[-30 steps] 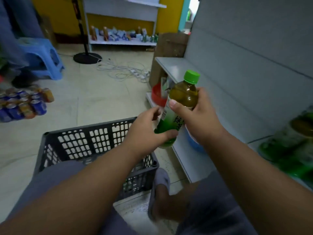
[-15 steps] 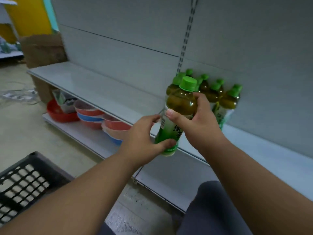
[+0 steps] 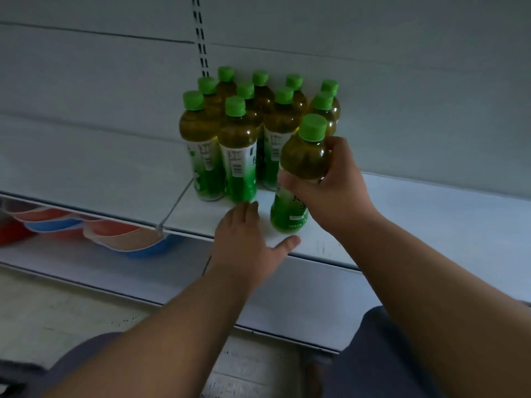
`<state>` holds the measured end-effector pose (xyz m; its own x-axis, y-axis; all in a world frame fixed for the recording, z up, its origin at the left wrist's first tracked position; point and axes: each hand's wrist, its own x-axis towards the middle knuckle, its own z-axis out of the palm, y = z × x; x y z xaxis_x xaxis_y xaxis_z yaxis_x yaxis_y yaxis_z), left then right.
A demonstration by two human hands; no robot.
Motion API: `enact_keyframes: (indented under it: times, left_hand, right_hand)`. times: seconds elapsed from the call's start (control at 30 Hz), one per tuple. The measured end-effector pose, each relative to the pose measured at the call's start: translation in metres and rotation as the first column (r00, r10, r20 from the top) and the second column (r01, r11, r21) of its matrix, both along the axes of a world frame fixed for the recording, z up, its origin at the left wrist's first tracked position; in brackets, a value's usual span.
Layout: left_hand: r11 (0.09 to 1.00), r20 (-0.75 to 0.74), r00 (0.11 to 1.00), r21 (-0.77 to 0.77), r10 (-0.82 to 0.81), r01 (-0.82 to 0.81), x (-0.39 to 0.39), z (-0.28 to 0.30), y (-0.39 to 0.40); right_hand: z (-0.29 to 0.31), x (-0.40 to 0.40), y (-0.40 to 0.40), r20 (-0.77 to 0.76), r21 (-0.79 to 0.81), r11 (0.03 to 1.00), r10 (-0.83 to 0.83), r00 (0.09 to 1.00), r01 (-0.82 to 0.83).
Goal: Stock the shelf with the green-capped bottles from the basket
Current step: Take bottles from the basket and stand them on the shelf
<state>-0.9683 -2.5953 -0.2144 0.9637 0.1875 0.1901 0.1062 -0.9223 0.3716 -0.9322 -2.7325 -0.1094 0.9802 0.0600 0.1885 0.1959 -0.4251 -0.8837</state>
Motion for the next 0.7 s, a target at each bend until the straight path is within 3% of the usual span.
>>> enact_keyframes:
  times: [0.23, 0.33, 0.47, 0.7]
  left_hand:
    - [0.978, -0.287, 0.94, 0.156, 0.182, -0.141, 0.011, -0.019, -0.019]
    - [0.968, -0.362, 0.908, 0.204, 0.213, -0.145, 0.018, -0.019, -0.023]
    - [0.958, -0.396, 0.89, 0.255, 0.225, -0.129, 0.02, -0.02, -0.026]
    - [0.95, -0.432, 0.874, 0.296, 0.222, -0.095, 0.028, -0.021, -0.025]
  right_hand:
    - [-0.021, 0.021, 0.015, -0.025, -0.059, 0.998, 0.005, 1.0, -0.006]
    - [-0.038, 0.026, 0.013, -0.066, -0.187, 0.982, 0.0, 0.998, -0.012]
    - [-0.061, 0.025, 0.014, -0.077, -0.306, 0.952, -0.035, 0.996, 0.01]
    - [-0.066, 0.046, 0.027, -0.007, -0.326, 0.945, -0.039, 0.999, 0.034]
